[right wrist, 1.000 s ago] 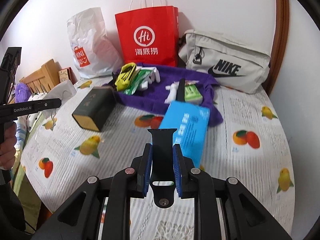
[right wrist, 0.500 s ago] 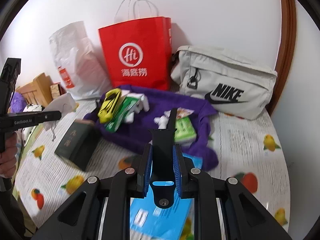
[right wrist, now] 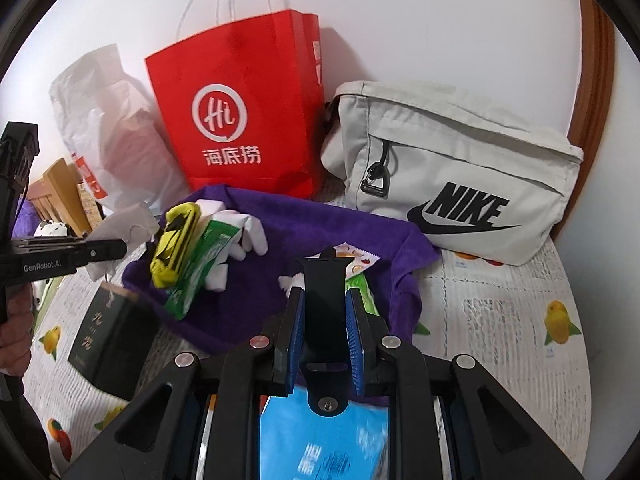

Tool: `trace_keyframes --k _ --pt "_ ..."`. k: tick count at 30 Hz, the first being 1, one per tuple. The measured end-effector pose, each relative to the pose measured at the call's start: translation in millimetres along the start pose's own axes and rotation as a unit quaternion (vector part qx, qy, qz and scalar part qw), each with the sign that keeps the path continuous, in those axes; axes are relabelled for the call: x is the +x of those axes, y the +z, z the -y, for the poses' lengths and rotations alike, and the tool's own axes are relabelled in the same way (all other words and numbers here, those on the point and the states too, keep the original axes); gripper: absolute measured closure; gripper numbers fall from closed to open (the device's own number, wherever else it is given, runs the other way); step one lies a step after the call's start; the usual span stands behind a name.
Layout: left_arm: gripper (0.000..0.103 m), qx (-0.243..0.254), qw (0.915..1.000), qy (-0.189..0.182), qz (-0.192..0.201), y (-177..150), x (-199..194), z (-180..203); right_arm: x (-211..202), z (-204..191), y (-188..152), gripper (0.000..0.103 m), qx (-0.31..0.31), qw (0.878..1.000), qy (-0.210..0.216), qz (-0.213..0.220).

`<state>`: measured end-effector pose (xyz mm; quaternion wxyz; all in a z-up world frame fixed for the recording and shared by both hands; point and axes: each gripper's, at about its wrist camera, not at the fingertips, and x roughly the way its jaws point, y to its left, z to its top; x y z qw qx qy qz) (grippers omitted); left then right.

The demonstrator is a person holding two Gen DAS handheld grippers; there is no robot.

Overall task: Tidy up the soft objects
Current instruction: 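Open both tools to release the strap and mesh cloth onto the towel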

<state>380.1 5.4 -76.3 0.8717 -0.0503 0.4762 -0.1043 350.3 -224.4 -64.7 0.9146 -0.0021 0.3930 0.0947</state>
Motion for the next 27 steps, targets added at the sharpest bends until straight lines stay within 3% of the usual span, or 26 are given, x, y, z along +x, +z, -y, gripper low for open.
trace_keyframes --k 8,19,25,27 --pt "0.091 0.012 0.9996 -0.019 -0.016 20.5 31.6 18.2 33.8 5.1 10.7 0.082 -0.003 1.0 -0.001 -0.02" --pt "0.09 0.042 0.9984 -0.015 -0.036 33.5 70.1 40.6 64.3 12.5 14.2 0.082 -0.003 0.999 -0.001 -0.045" --pt "0.079 0.047 0.9977 -0.02 -0.045 36.0 84.3 46.1 77.1 15.7 13.6 0.082 0.0 0.998 0.003 -0.057" --pt "0.066 0.05 0.9975 -0.019 -0.046 36.2 86.0 47.6 81.0 17.4 13.6 0.082 0.003 0.998 0.007 -0.061"
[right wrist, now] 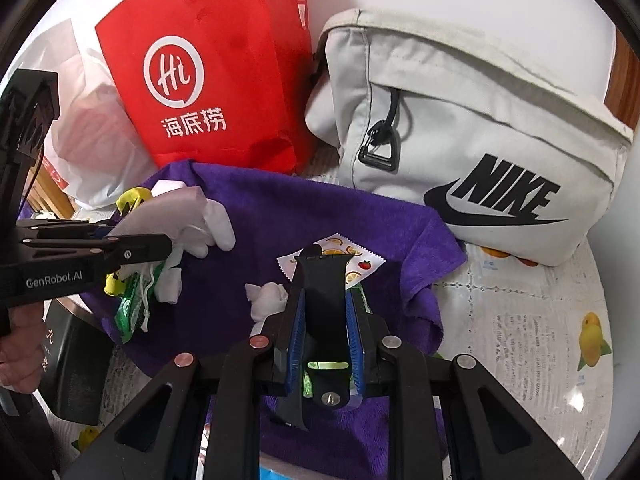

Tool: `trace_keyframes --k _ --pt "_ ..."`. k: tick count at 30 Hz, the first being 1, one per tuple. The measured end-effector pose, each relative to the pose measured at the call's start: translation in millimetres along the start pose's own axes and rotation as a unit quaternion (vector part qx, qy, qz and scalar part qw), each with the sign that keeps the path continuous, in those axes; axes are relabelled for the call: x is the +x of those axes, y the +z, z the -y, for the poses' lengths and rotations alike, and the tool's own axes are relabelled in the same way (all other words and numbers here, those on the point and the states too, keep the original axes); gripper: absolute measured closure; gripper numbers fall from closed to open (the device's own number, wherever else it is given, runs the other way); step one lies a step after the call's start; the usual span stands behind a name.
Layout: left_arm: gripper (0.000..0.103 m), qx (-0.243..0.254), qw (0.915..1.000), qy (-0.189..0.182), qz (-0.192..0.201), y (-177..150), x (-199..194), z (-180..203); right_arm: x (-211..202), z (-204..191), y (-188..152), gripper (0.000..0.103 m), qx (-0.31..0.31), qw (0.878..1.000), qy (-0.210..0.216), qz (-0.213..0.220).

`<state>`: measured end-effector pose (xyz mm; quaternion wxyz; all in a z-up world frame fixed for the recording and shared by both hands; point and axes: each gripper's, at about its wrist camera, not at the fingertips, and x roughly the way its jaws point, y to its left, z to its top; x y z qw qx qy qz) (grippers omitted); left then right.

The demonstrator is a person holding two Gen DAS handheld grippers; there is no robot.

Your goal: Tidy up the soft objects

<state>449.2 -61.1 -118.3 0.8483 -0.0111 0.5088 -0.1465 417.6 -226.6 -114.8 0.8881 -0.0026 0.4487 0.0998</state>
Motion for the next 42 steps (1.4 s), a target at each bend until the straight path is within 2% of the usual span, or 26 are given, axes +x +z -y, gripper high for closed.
trace_keyframes --k 2,3,6,7,8,18,23,27,29,32,34,40,42 --pt "0.044 0.005 1.0 0.002 0.004 1.0 0.3 2.2 2.0 1.1 1.4 0.082 0.003 1.0 0.003 0.001" --pt "0.042 0.008 0.9999 0.008 0.008 1.6 0.0 3.6 2.6 1.0 1.8 0.081 0.002 1.0 0.005 0.001" --pt "0.038 0.007 0.9999 0.005 0.011 3.1 -1.7 4.3 2.4 -0.4 2.7 0.064 0.0 1.0 0.002 0.004" --pt "0.032 0.006 0.9999 0.005 0.009 3.4 -2.1 5.2 1.3 -0.7 2.7 0.061 0.0 1.0 0.001 0.007" --pt "0.03 0.01 0.9999 0.006 0.008 3.4 -2.6 6.4 0.2 -0.9 2.8 0.06 0.001 1.0 -0.001 0.009" --pt "0.029 0.019 0.9995 0.012 0.021 -4.5 -36.3 15.3 -28.3 -1.8 -2.3 0.06 0.016 1.0 0.002 0.019" --pt "0.029 0.011 0.9995 0.016 0.023 -24.8 -62.4 16.9 -57.6 -6.8 -9.8 0.059 0.022 0.999 -0.002 0.023" --pt "0.029 0.007 0.999 0.032 0.032 -43.6 -88.0 18.1 -91.8 -17.8 -22.9 0.045 0.025 0.999 -0.007 0.033" --pt "0.028 0.005 0.9984 0.04 0.039 -57.0 -106.0 19.3 -106.2 -23.2 -28.9 0.043 0.024 0.999 -0.01 0.041" --pt "0.021 0.0 0.9975 0.051 0.049 -76.9 -132.9 18.5 -133.8 -34.3 -43.3 0.036 0.028 0.998 -0.007 0.047" --pt "0.02 -0.001 0.9959 0.067 0.061 -89.1 -150.2 18.5 -151.2 -41.4 -53.4 0.028 0.028 0.998 -0.006 0.055" --pt "0.011 -0.015 0.9919 0.088 0.091 -132.9 -200.5 21.2 -193.9 -66.3 -82.3 0.022 0.014 0.997 -0.019 0.074" --pt "0.01 -0.006 0.9889 0.11 0.1 -148.9 -216.3 26.8 -208.1 -75.7 -92.7 0.021 0.007 0.996 -0.028 0.082"
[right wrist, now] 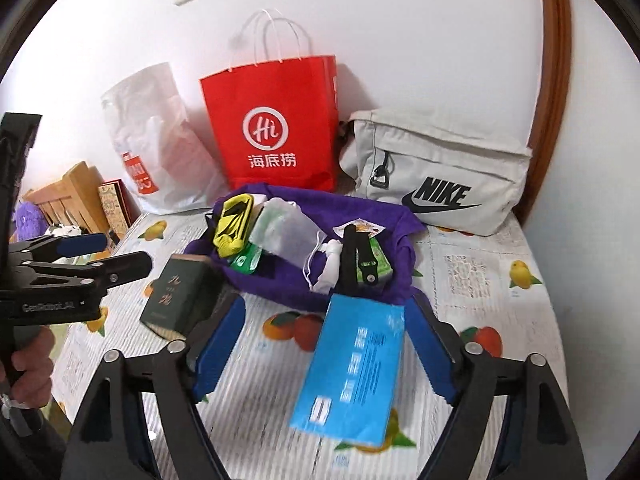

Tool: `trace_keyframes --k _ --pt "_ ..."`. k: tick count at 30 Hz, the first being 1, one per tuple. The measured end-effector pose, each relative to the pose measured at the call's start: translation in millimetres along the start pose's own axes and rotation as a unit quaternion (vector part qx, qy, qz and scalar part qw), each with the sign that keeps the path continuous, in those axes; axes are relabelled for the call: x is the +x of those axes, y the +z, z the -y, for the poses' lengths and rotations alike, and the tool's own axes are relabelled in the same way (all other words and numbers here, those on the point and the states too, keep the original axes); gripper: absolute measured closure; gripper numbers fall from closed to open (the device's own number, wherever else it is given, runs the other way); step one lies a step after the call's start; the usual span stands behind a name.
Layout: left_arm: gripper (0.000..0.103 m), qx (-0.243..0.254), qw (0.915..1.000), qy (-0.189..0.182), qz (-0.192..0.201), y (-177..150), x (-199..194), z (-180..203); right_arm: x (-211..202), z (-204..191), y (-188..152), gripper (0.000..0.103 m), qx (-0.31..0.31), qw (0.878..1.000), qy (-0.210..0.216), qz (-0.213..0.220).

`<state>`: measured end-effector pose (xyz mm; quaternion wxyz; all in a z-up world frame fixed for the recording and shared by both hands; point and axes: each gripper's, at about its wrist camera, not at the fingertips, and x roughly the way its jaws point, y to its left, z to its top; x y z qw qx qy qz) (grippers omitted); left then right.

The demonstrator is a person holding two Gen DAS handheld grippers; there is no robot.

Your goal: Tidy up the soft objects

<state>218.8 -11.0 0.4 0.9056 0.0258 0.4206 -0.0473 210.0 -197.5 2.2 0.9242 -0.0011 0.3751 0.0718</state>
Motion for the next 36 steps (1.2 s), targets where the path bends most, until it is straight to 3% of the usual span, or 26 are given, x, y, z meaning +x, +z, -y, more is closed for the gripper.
trace_keyframes --k 2,5,16,26,36 --pt "0.008 0.005 0.9997 0.018 0.012 -11.4 -17.1 1.5 -15.5 -7.4 -7.7 0.02 -0.01 1.0 -0.008 0.007" --pt "0.004 -0.004 0.9997 0.011 0.021 -25.6 -37.8 -0.3 -33.8 -13.5 -17.6 0.007 -0.009 1.0 -0.006 0.013" --pt "0.004 -0.021 0.9979 0.025 0.056 -78.3 -103.3 3.1 -97.4 -28.8 -60.3 0.007 0.01 1.0 0.005 0.028" --pt "0.004 -0.036 0.9969 0.024 0.065 -113.0 -124.0 9.8 -135.5 -22.7 -105.3 0.007 0.019 0.999 -0.007 0.041" --pt "0.004 -0.031 0.9961 0.03 0.077 -128.7 -134.4 20.5 -150.9 -18.4 -122.4 0.007 0.021 0.998 -0.015 0.049"
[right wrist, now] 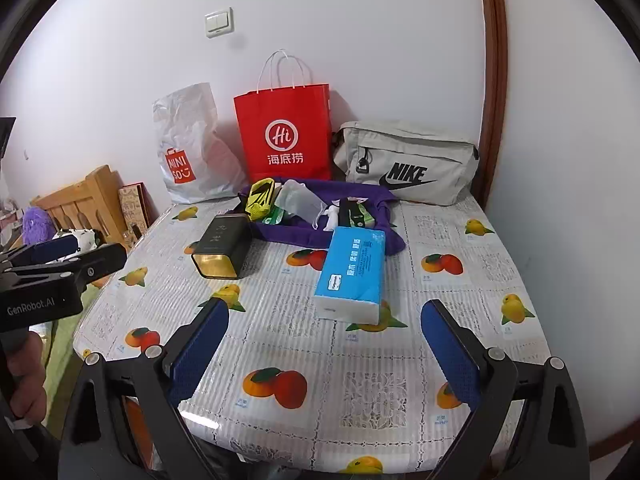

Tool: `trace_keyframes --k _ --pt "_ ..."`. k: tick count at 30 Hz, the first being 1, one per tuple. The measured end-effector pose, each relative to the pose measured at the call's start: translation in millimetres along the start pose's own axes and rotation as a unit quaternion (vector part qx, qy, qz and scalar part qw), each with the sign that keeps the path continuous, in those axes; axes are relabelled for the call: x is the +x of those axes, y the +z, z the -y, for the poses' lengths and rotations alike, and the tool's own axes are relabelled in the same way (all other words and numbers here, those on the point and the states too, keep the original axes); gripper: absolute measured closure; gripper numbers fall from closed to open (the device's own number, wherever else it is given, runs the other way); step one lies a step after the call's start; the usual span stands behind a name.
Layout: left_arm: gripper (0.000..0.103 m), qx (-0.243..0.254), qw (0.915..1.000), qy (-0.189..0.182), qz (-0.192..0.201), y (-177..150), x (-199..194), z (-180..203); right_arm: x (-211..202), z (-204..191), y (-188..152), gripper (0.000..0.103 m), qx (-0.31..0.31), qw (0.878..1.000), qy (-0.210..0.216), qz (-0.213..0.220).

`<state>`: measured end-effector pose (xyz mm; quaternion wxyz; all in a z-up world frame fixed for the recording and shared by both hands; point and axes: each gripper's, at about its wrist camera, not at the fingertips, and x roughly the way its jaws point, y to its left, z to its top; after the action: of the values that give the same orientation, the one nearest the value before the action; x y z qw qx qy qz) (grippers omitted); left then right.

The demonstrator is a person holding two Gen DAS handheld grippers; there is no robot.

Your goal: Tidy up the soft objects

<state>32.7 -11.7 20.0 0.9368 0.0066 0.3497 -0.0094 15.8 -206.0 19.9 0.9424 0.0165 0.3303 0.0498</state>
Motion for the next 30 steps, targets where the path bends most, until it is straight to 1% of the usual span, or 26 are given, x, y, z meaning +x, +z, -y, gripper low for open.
trace_keyframes --k 16,27,30 --pt "0.004 0.002 1.0 0.001 -0.003 -6.9 -3.2 -1.1 -5.8 -3.3 -5.1 0.007 0.005 1.0 -0.003 0.006" --pt "0.004 -0.002 1.0 0.003 -0.005 -7.3 -1.5 -6.2 -8.5 -9.2 -6.6 0.007 -0.007 1.0 -0.005 0.006" --pt "0.004 0.0 1.0 0.003 -0.005 -7.3 -1.6 -6.0 -7.6 -9.8 -6.6 0.007 -0.005 1.0 0.0 0.002"
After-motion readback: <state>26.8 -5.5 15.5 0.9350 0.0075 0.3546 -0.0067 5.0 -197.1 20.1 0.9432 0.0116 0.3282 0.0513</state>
